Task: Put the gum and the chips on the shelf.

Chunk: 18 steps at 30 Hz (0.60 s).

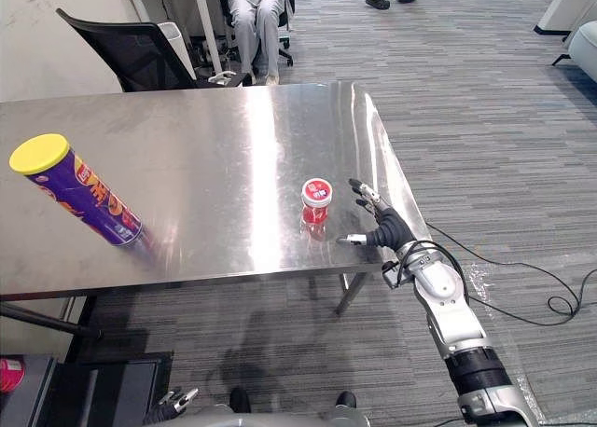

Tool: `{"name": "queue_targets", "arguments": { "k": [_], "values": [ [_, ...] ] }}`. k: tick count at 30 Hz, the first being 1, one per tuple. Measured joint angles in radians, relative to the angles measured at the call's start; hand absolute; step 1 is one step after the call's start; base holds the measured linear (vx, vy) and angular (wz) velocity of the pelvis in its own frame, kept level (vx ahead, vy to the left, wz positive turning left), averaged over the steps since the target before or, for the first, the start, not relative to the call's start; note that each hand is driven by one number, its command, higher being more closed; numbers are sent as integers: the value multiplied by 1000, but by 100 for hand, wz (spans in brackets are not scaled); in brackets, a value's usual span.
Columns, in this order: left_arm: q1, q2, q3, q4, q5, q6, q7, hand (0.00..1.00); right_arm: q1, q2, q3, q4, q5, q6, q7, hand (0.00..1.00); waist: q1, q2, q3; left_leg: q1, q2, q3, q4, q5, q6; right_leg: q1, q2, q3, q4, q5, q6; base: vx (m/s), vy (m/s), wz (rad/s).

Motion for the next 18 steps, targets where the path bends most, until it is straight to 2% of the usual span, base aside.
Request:
{"name": "queue_targets", "arguments": {
  "k": [9, 18],
  "values": [
    [1, 0, 1, -1, 0, 8, 1, 0, -81, 47, 2, 86, 2, 2, -13, 0, 6, -1, 1, -7, -3, -24, -34, 36, 1, -5, 4, -22, -2, 2, -2, -21, -5, 8],
    [4, -2, 3, -1, 0, 10, 2, 0, -170, 79, 32, 158, 1, 10, -16, 0, 27, -1, 3, 12, -9, -24, -75, 60, 3, 5, 8, -25, -24, 15, -8, 0, 0, 0]
  ]
}}
